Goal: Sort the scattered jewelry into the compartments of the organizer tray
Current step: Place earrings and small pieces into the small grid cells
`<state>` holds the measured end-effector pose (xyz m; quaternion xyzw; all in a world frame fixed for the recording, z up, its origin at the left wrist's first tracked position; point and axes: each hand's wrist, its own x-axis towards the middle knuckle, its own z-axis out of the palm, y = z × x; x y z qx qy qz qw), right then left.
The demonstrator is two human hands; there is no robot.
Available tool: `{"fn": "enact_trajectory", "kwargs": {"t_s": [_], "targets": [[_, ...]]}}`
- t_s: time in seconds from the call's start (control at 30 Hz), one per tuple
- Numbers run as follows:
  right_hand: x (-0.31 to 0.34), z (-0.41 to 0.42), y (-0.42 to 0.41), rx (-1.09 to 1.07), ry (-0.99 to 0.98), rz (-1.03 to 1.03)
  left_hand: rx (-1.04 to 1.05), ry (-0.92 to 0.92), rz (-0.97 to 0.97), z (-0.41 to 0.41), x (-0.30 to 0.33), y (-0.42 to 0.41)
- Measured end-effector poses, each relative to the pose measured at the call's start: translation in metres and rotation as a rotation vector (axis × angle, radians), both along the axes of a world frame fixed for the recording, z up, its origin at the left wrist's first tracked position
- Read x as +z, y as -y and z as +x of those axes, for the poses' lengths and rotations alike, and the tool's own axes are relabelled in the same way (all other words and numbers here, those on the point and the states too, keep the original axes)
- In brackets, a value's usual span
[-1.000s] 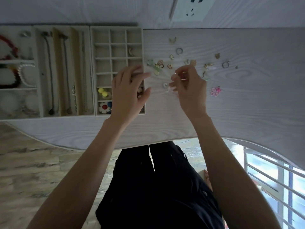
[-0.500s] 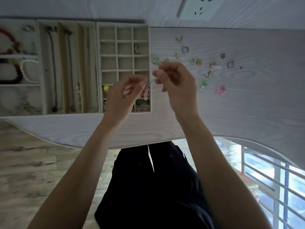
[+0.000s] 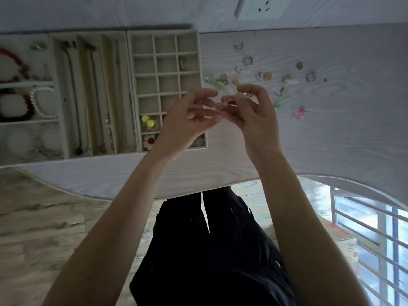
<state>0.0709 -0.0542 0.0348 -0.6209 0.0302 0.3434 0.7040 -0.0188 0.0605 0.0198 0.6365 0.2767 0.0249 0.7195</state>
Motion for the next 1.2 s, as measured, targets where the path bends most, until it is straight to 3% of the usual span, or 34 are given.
{"fn": "enact_trajectory", "kwargs": {"t_s": [0.13, 0.4, 0.67, 0.83, 0.97, 1.2], "targets": [[-0.001, 0.009, 0.009, 0.004, 0.015, 0.027, -0.053, 0.014, 0.101, 0.013, -0.004, 0.011], [-0.004, 0.021, 0.015, 0.084, 0.304, -0.213, 0.012, 0.026, 0.231, 0.020, -0.015, 0.010], [-0.016, 0.027, 0.019, 0.252, 0.426, -0.311, 0.076, 0.077, 0.157, 0.031, -0.007, 0.006], [-0.017, 0.028, 0.021, 0.206, 0.692, -0.399, 0.043, 0.049, 0.156, 0.037, -0.010, 0.011], [-0.016, 0.029, 0.023, 0.242, 0.769, -0.470, 0.128, 0.050, 0.205, 0.041, -0.013, 0.019], [-0.037, 0.029, 0.022, 0.100, 1.028, -0.688, 0.056, -0.036, 0.240, 0.050, -0.023, 0.029]]}}
